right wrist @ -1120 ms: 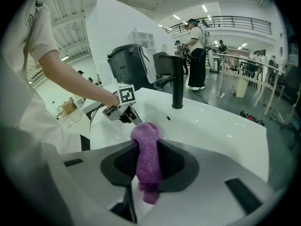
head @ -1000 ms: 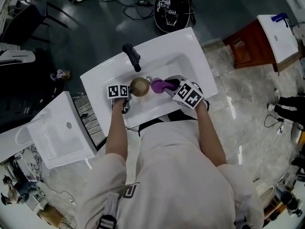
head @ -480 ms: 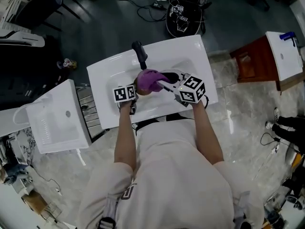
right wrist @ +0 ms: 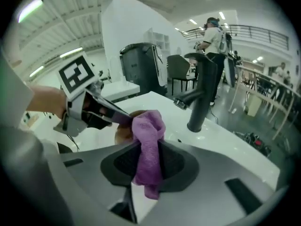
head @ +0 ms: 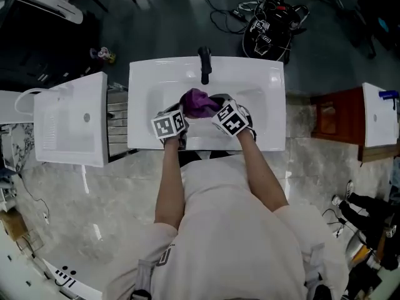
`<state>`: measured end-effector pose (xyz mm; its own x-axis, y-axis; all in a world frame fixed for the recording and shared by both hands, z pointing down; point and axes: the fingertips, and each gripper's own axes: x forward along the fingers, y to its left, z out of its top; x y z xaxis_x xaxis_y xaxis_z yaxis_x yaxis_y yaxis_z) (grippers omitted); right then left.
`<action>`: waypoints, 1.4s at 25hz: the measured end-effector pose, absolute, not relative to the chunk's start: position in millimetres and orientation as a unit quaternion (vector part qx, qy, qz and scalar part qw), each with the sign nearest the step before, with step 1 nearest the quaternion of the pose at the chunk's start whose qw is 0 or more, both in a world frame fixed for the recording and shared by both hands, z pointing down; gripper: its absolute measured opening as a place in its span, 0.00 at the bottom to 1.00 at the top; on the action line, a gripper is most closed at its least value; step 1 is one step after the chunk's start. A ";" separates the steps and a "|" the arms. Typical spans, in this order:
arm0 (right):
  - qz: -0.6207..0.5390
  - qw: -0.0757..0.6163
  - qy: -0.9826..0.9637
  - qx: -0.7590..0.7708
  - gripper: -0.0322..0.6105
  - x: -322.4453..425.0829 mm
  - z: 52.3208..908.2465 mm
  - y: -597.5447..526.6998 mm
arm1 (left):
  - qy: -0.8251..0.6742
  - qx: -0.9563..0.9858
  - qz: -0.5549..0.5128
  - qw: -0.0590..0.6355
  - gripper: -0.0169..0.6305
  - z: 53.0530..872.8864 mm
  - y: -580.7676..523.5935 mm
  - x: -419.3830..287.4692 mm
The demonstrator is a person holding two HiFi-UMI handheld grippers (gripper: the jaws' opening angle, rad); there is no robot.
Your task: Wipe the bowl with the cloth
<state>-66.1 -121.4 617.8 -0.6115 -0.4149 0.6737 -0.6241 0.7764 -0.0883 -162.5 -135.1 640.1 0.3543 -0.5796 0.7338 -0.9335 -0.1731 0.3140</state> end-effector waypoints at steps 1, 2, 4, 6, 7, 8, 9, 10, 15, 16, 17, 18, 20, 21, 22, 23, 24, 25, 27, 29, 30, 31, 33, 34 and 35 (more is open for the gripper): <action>0.133 0.347 -0.883 0.288 0.19 -71.0 616.4 -123.1 | -0.529 0.728 0.225 0.373 0.06 634.2 -136.1 -165.0; 0.106 0.366 -0.882 0.277 0.19 -77.2 614.8 -123.8 | -0.538 0.727 0.220 0.364 0.06 628.6 -136.9 -166.7; 0.051 0.406 -0.878 0.247 0.19 -91.2 614.2 -121.0 | -0.547 0.731 0.218 0.346 0.06 618.7 -138.0 -166.5; 0.002 0.438 -0.873 0.215 0.19 -105.1 615.6 -114.3 | -0.544 0.741 0.219 0.328 0.06 609.7 -138.4 -160.2; -0.018 0.447 -0.872 0.201 0.19 -111.7 615.9 -111.2 | -0.540 0.747 0.219 0.321 0.06 605.4 -138.9 -155.4; -0.035 0.453 -0.871 0.189 0.19 -117.8 616.1 -108.8 | -0.536 0.753 0.220 0.314 0.06 601.5 -139.7 -150.4; -0.048 0.457 -0.870 0.181 0.19 -122.7 616.0 -107.4 | -0.532 0.757 0.224 0.305 0.06 598.4 -140.3 -146.3; -0.058 0.458 -0.869 0.177 0.19 -126.1 615.6 -107.4 | -0.530 0.761 0.230 0.295 0.06 596.0 -140.9 -143.8; -0.059 0.424 -0.879 0.209 0.19 -131.5 602.8 -119.2 | -0.528 0.768 0.277 0.232 0.06 585.5 -139.5 -145.1; -0.058 0.417 -0.880 0.219 0.19 -131.8 599.8 -122.7 | -0.528 0.769 0.290 0.215 0.05 584.8 -139.4 -145.5; -0.056 0.409 -0.881 0.229 0.19 -131.7 596.9 -125.9 | -0.528 0.768 0.301 0.203 0.05 585.4 -138.9 -146.3; -0.052 0.401 -0.883 0.240 0.19 -131.1 594.1 -128.4 | -0.527 0.768 0.308 0.195 0.05 586.0 -138.2 -147.1; -0.048 0.388 -0.884 0.257 0.19 -128.9 589.3 -131.9 | -0.525 0.769 0.311 0.189 0.05 585.6 -137.4 -147.5; -0.050 0.385 -0.883 0.263 0.19 -127.6 587.6 -133.2 | -0.524 0.770 0.311 0.187 0.05 585.6 -137.4 -147.5; -0.052 0.383 -0.882 0.268 0.19 -126.1 586.3 -134.5 | -0.523 0.771 0.312 0.184 0.05 585.8 -137.8 -147.3; -0.053 0.381 -0.881 0.275 0.19 -124.3 584.9 -136.3 | -0.522 0.772 0.312 0.182 0.05 586.2 -138.3 -146.9; -0.053 0.378 -0.880 0.282 0.19 -122.1 583.5 -138.3 | -0.521 0.774 0.312 0.180 0.05 586.0 -138.8 -146.3; -0.053 0.376 -0.878 0.291 0.19 -119.1 582.3 -140.4 | -0.521 0.775 0.310 0.179 0.06 584.8 -139.2 -145.2; -0.059 0.377 -0.872 0.307 0.19 -111.3 580.6 -144.1 | -0.519 0.776 0.308 0.181 0.06 582.4 -139.4 -142.8; -0.066 0.380 -0.864 0.323 0.19 -102.6 578.9 -147.9 | -0.519 0.776 0.307 0.186 0.06 582.7 -140.2 -142.6; -0.067 0.381 -0.861 0.330 0.19 -98.1 578.3 -149.9 | -0.520 0.775 0.305 0.189 0.06 583.6 -140.9 -143.6; -0.069 0.383 -0.858 0.336 0.19 -93.8 578.0 -151.7 | -0.522 0.774 0.300 0.193 0.06 584.8 -141.5 -145.0; -0.076 0.390 -0.853 0.338 0.19 -88.1 579.3 -152.5 | -0.527 0.773 0.286 0.207 0.06 586.4 -142.4 -147.6; -0.085 0.397 -0.851 0.334 0.19 -87.4 580.8 -151.6 | -0.531 0.771 0.280 0.213 0.05 586.4 -143.3 -148.9; -0.096 0.405 -0.848 0.328 0.19 -87.6 582.8 -150.5 | -0.535 0.769 0.276 0.217 0.05 586.4 -144.4 -150.7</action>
<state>-87.6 -150.5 582.8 -0.4567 -0.6338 0.6243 -0.4778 0.7667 0.4288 -150.7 -144.4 586.4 0.2763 -0.7027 0.6557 -0.9417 -0.3343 0.0385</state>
